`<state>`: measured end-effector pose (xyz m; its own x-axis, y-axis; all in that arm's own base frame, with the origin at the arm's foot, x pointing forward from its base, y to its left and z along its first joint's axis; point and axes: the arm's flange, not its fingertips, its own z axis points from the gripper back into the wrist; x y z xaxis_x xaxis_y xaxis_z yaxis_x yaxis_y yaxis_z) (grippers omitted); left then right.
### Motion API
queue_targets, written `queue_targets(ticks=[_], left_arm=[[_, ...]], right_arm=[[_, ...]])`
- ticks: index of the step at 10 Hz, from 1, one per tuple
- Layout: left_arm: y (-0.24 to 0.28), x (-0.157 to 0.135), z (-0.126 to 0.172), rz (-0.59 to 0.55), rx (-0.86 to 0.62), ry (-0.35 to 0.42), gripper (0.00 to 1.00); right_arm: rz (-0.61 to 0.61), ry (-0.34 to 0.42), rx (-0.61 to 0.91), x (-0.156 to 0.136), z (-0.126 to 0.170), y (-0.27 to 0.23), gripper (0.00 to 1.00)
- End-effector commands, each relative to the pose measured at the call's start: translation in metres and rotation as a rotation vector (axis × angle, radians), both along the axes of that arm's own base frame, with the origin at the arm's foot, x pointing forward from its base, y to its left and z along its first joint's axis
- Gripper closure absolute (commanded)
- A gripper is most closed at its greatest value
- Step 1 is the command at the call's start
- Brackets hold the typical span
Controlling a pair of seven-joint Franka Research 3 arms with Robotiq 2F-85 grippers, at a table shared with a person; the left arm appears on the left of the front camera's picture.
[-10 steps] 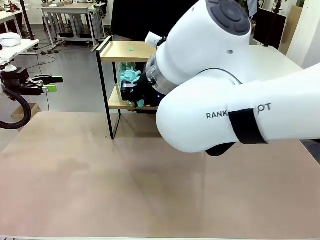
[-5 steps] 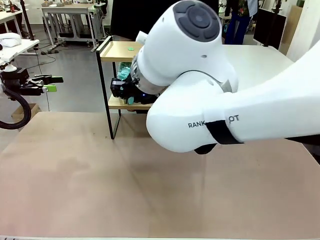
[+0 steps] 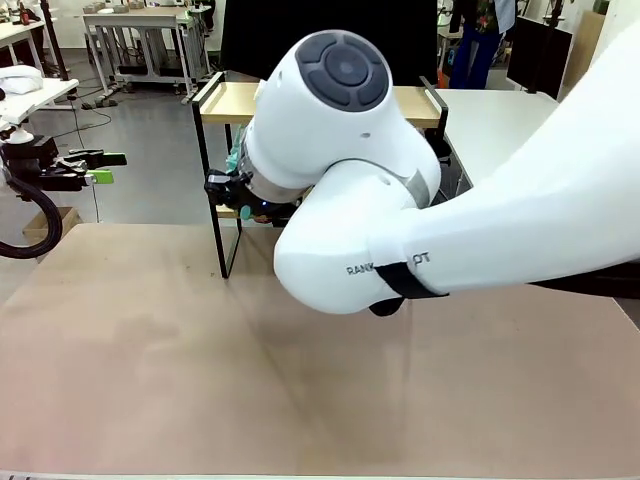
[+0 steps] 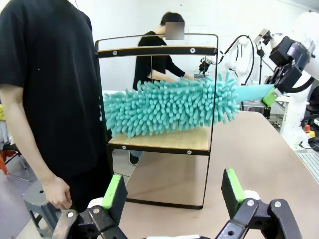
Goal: Clean the shelf.
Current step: Clean the specific section of the Shelf indicated by the human with the Duster.
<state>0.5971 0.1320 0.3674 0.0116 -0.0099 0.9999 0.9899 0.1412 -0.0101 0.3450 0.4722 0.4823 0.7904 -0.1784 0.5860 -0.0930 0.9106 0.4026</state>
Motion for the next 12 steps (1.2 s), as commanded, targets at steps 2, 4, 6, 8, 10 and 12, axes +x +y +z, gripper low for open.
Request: queue_targets(ticks=[2,4,6,8,10,12], left_arm=[[-0.001,-0.002,0.002,-0.002,0.003,-0.009,0.00],[-0.001,-0.002,0.002,-0.002,0.003,-0.009,0.00],[-0.001,-0.002,0.002,-0.002,0.003,-0.009,0.00],[-0.001,-0.002,0.002,-0.002,0.003,-0.009,0.00],[-0.001,-0.002,0.002,-0.002,0.003,-0.009,0.00],[-0.001,-0.002,0.002,-0.002,0.003,-0.009,0.00]], right_arm=[[-0.023,0.009,0.031,0.045,-0.028,0.050,0.88],[-0.021,0.080,0.035,0.046,-0.026,0.047,0.88],[-0.010,0.027,-0.003,0.007,-0.019,0.011,0.88],[-0.020,0.047,0.008,0.010,-0.023,0.015,0.88],[-0.067,0.057,0.018,0.015,-0.017,-0.005,0.88],[-0.107,0.055,0.023,0.016,-0.012,-0.027,0.88]])
